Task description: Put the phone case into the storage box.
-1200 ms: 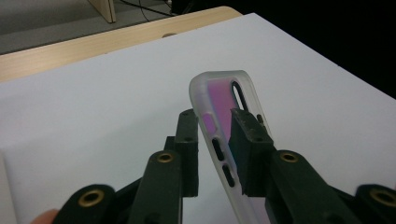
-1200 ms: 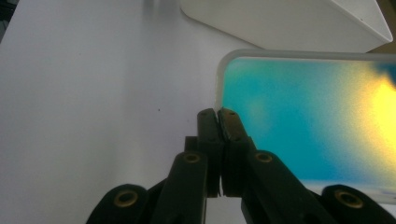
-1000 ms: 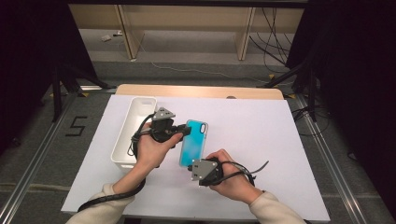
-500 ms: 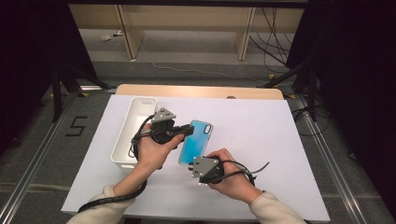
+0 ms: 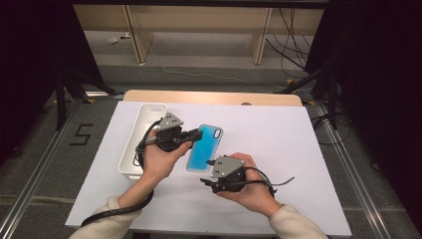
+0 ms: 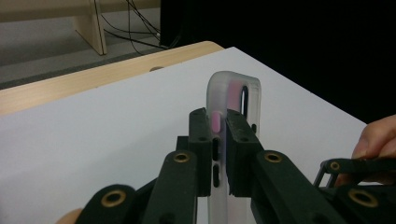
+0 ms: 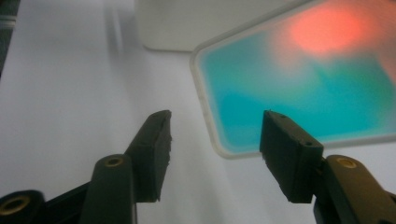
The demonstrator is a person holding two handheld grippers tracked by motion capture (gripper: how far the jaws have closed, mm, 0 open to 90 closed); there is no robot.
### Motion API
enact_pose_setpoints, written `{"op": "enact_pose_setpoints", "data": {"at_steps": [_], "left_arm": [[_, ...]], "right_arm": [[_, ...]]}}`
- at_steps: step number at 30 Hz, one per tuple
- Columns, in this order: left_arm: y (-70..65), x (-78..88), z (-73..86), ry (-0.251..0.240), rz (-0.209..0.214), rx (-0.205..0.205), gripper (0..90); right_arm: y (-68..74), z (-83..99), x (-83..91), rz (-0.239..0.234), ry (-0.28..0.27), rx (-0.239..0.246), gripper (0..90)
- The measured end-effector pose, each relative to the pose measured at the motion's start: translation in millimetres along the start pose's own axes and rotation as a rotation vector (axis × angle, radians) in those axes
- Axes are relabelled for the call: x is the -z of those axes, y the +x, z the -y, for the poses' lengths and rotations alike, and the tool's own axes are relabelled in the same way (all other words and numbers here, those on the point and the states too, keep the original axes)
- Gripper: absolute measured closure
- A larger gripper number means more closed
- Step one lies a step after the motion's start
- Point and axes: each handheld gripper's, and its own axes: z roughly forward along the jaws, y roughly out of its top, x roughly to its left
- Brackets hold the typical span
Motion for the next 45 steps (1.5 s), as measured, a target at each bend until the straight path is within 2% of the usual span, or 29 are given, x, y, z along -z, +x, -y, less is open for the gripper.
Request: {"op": "enact_pose_setpoints", "data": {"at_steps": [4,10,15,31,33,38,45], "left_arm": [[2.6,3.4,-1.7,-0.009,-0.002,-0.017,82.4],[4.7,7.9,-3.9,-0.028,-0.005,-0.015,82.4],[6.1,11.6,-5.8,-0.038,-0.007,-0.021,82.5],[11.7,19.7,-9.7,-0.055,-0.014,-0.040,82.5],[12.4,21.0,-10.3,-0.059,-0.016,-0.039,82.5],[14.9,24.2,-11.3,-0.063,-0.008,-0.038,82.5],[18.9,28.7,-11.8,-0.068,-0.014,-0.050,82.5]], "right_arm": [[-5.3,2.3,5.6,-0.006,-0.042,-0.078,37.6],[-12.9,6.3,13.4,-0.002,-0.102,-0.166,30.5],[-17.5,9.7,19.2,0.013,-0.144,-0.219,28.4],[-27.7,24.0,35.4,0.037,-0.187,-0.329,24.5],[-28.9,26.0,35.9,0.051,-0.205,-0.330,24.2],[-29.5,30.5,39.3,0.051,-0.195,-0.338,24.0],[-30.4,34.9,42.0,0.071,-0.209,-0.344,23.2]]}}
